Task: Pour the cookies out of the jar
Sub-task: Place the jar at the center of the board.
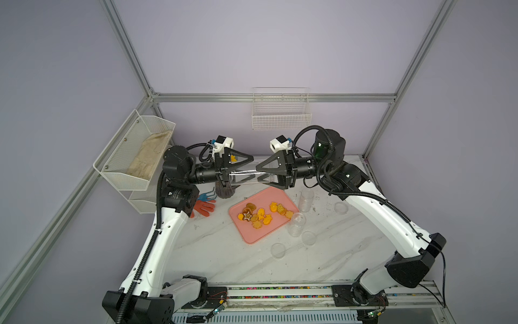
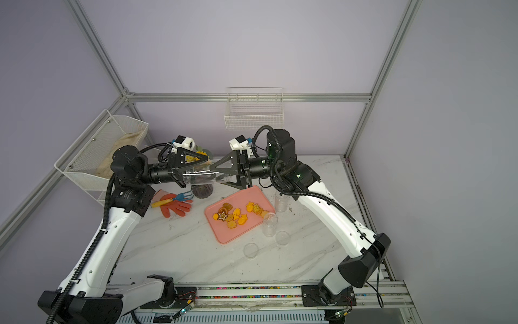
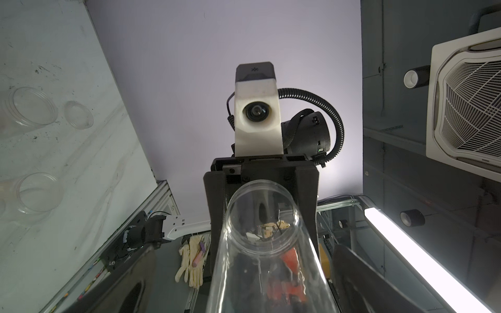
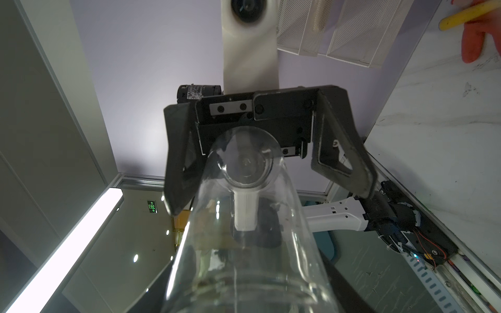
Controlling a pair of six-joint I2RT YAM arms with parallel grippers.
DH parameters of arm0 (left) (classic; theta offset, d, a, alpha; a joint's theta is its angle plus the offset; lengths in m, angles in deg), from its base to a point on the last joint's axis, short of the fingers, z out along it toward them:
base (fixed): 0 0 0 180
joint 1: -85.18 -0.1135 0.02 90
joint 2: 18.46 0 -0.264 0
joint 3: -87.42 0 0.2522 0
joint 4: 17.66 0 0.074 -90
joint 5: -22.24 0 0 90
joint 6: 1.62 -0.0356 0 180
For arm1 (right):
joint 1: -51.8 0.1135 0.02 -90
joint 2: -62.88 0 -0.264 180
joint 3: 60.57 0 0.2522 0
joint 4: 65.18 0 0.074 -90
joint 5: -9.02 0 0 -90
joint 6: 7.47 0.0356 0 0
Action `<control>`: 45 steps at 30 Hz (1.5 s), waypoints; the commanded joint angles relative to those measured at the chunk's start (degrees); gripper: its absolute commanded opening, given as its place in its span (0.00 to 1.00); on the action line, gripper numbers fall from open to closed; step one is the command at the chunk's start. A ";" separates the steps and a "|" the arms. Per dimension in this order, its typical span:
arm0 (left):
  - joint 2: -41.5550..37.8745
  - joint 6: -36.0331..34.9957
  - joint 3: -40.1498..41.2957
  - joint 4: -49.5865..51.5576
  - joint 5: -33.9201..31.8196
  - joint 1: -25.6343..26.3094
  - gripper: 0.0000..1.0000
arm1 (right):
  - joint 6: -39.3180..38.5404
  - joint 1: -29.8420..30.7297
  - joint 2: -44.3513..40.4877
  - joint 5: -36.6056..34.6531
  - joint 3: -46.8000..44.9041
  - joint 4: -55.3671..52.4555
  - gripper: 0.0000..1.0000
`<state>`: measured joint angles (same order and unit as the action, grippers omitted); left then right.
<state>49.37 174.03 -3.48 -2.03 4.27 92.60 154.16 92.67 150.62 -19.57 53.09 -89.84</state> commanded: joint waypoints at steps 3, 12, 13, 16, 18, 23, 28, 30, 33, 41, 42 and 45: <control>-1.23 -12.16 -7.37 14.91 -1.75 -5.66 1.00 | -0.35 -2.29 -2.95 2.07 -2.89 2.79 0.63; -5.30 -39.59 -13.83 53.66 -19.73 -15.07 1.00 | -16.18 -4.52 -2.77 1.54 -2.52 -16.74 0.62; -5.44 -41.17 -14.59 56.17 -22.02 -15.16 1.00 | -19.35 -4.54 -2.39 0.74 -1.73 -20.63 0.62; -6.19 -43.31 -15.15 59.68 -25.83 -15.24 1.00 | -27.83 -4.56 -1.08 -1.94 1.18 -31.21 0.62; -6.86 -43.71 -14.67 60.57 -27.04 -15.24 1.00 | -34.27 -4.52 0.31 -5.03 3.54 -39.47 0.62; -8.15 -44.16 -12.72 61.61 -28.27 -15.24 1.00 | -46.25 -2.57 4.20 -14.92 7.97 -55.95 0.62; -8.93 -44.16 -11.24 62.02 -28.12 -15.24 1.00 | -51.66 2.01 8.05 -24.13 10.03 -63.18 0.62; -9.29 -44.29 -10.80 62.21 -28.14 -15.23 1.00 | -53.41 4.05 9.92 -28.15 11.44 -65.97 0.62; -9.90 -44.43 -9.84 62.43 -28.00 -15.22 1.00 | -55.02 6.65 12.44 -33.00 13.24 -68.74 0.62; -11.44 -45.95 -8.58 64.61 -28.82 -15.19 1.00 | -54.81 15.41 18.57 -42.92 12.21 -68.54 0.62; -11.62 -46.38 -8.48 65.13 -29.11 -15.20 1.00 | -54.59 16.57 19.59 -44.34 12.08 -68.22 0.62; -12.19 -47.29 -8.21 66.33 -29.90 -15.23 1.00 | -54.15 19.82 22.47 -47.98 11.86 -67.53 0.62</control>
<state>38.18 129.05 -13.51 62.67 -24.99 77.70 100.79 110.09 170.88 -61.36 65.09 -155.76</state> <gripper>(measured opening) 0.998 0.615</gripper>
